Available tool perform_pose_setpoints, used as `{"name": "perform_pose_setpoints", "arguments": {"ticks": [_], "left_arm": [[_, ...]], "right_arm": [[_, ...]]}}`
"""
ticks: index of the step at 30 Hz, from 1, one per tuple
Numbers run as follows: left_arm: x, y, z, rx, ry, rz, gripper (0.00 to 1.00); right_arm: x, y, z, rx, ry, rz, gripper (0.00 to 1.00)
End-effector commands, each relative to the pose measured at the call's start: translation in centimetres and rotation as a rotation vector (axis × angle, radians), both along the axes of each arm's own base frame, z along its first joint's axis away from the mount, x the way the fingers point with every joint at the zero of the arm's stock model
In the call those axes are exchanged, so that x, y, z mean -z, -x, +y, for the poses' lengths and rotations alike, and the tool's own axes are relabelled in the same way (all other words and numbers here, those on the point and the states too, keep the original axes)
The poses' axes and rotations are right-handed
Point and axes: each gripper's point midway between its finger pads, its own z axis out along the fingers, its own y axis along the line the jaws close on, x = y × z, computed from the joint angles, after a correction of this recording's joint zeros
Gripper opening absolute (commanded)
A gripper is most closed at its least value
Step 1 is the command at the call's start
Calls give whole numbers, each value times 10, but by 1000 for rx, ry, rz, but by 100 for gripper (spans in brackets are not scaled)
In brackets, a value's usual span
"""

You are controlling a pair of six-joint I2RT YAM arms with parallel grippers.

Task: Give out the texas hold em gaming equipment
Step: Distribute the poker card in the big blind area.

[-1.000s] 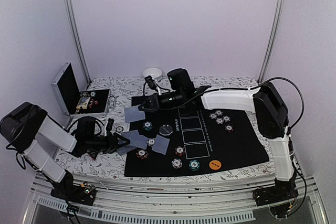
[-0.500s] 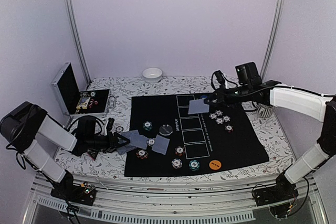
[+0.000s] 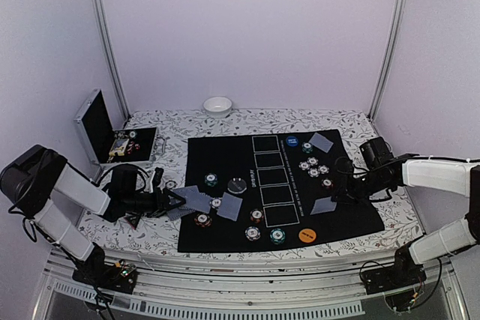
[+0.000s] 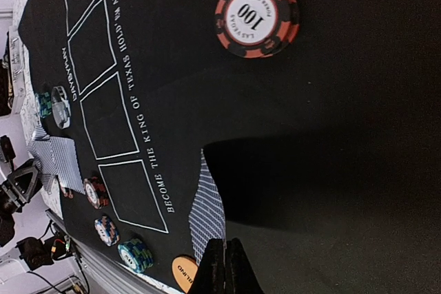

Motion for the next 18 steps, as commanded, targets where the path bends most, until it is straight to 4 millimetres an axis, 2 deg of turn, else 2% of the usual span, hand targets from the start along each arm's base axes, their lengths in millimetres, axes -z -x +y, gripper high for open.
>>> {"name": "perform_pose_setpoints", "arguments": {"ticks": [1, 5, 6, 10, 13, 16, 18], "left_arm": [[11, 4, 8, -19, -43, 38, 47], [10, 4, 9, -20, -49, 32, 47], [10, 4, 9, -19, -49, 32, 47], [10, 3, 9, -18, -50, 30, 47], [9, 2, 8, -16, -50, 29, 47], [9, 2, 8, -17, -50, 28, 47], [8, 2, 8, -16, -48, 27, 47]], "right_arm": [[9, -1, -19, 85, 71, 2, 2], [17, 4, -29, 123, 105, 16, 2], [16, 4, -31, 135, 113, 11, 8], [2, -4, -49, 214, 175, -46, 56], [-22, -12, -67, 298, 235, -127, 79], [-53, -23, -77, 355, 252, -227, 84], [-74, -35, -69, 344, 206, -298, 80]]}}
